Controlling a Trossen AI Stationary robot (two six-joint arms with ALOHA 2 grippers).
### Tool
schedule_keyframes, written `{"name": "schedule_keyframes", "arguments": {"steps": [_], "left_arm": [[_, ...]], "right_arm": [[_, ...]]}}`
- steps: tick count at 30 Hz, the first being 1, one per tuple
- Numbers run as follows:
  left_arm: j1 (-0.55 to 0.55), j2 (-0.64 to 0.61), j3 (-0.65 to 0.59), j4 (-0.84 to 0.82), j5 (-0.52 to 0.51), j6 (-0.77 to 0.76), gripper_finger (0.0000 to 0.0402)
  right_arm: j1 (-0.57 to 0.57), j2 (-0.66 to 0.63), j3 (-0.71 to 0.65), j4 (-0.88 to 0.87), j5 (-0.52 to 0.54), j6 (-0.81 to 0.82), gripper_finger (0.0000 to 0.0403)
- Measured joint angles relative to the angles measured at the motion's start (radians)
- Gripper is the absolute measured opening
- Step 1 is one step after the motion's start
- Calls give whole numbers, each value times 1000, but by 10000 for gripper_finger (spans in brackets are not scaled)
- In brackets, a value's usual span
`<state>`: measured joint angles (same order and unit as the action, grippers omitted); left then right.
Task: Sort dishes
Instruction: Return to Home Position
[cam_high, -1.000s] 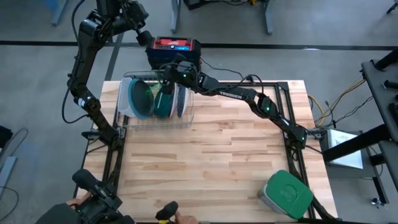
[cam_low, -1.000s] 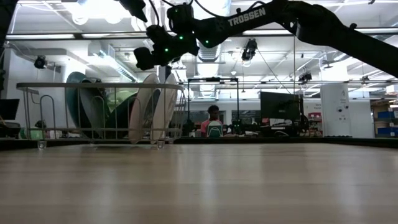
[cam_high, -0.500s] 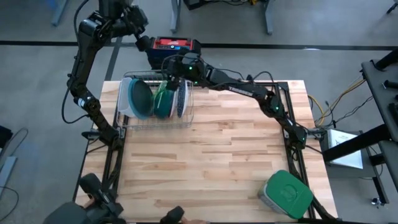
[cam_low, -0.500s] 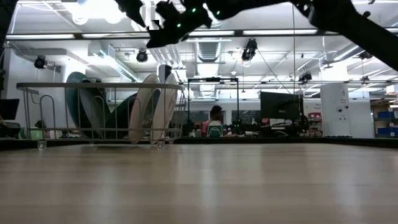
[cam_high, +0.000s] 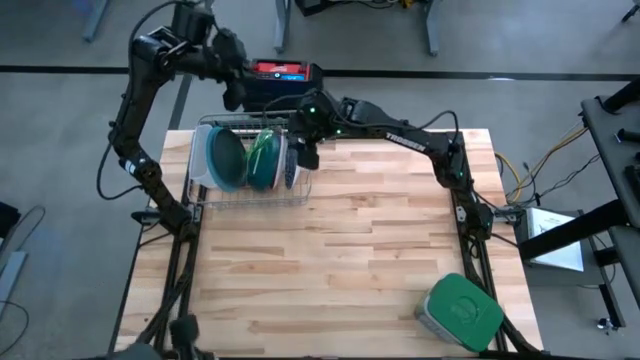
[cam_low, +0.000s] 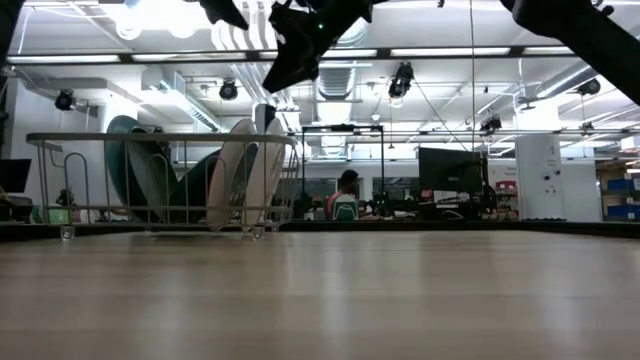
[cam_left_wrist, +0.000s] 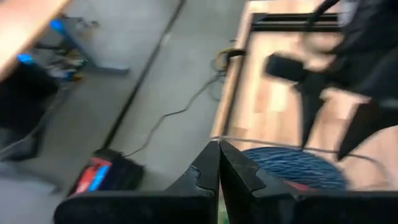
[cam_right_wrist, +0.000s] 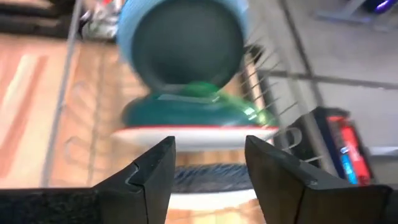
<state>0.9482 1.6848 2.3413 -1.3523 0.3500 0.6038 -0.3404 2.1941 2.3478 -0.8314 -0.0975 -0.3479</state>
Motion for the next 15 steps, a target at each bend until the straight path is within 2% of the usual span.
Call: {"name": "schedule_keyframes", "arguments": {"steps": [12,15], "left_arm": [[-266,-58,-1,-43,11,-49,0],[-343,-91,-23,-30,50,-60,0]], "right_arm": [[76,-18,-17,-104,-26,-24,157],[79,-58,-54,-112,-143,-27,152]]}}
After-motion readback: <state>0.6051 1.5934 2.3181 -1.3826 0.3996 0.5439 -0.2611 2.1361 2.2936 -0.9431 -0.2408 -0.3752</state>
